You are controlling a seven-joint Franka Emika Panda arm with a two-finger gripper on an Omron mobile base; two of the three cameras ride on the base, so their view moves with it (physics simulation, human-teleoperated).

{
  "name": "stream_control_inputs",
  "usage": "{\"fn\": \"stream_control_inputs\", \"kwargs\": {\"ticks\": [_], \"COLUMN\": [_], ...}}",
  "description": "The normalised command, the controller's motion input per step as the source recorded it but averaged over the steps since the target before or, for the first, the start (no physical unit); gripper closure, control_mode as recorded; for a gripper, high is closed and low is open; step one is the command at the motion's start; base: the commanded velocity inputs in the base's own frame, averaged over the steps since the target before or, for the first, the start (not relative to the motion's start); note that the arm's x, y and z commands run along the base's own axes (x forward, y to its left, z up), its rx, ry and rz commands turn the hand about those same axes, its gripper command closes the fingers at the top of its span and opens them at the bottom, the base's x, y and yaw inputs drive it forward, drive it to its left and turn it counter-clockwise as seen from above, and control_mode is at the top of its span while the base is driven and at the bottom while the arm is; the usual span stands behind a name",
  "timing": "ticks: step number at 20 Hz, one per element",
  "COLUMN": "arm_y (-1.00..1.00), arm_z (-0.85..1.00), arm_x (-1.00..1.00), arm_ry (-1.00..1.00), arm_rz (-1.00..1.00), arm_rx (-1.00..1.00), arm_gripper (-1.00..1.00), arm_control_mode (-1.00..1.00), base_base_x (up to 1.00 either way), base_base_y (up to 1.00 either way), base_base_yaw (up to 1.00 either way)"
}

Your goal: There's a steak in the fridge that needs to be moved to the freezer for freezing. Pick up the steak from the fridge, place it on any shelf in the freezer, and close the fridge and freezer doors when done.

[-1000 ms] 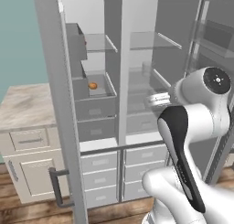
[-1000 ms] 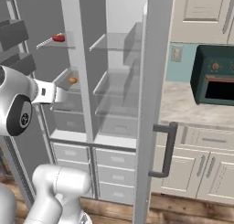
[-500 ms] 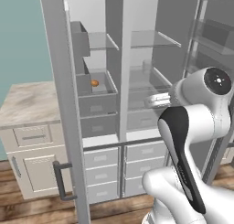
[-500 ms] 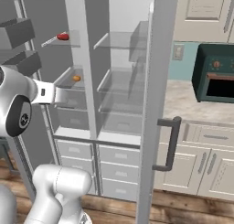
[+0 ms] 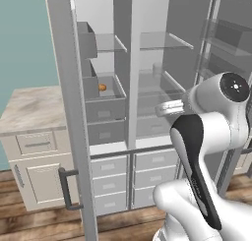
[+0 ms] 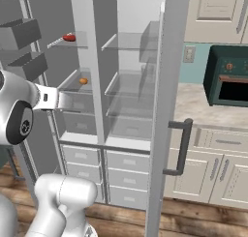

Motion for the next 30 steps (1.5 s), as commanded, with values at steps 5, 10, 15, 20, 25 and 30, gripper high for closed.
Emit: {"fn": "stream_control_inputs", "kwargs": {"ticks": [5, 10, 15, 20, 25, 30], "arm_y": [0.0, 0.0, -0.06, -0.59, -0.99, -1.0], "arm_z": [0.0, 0.0, 0.0, 0.0, -0.01, -0.04], "arm_x": [0.0, -0.34, -0.16, -0.03, -0.47, -0.92], "arm_ry": [0.0, 0.0, 0.0, -0.05, -0.22, -0.24], "arm_rz": [0.0, 0.0, 0.0, 0.02, 0.1, 0.11], "arm_rx": [0.0, 0.03, 0.0, 0.04, 0.11, 0.09], "arm_gripper": [-1.0, -1.0, -1.0, -1.0, -1.0, -1.0], "arm_control_mode": [1.0, -1.0, -1.0, -1.0, -1.0, -1.0], "base_base_x": [-0.17, 0.0, 0.0, 0.0, 0.0, 0.0], "base_base_y": [0.01, 0.0, 0.0, 0.0, 0.0, 0.0], "base_base_yaw": [0.0, 0.0, 0.0, 0.0, 0.0, 0.0]}}
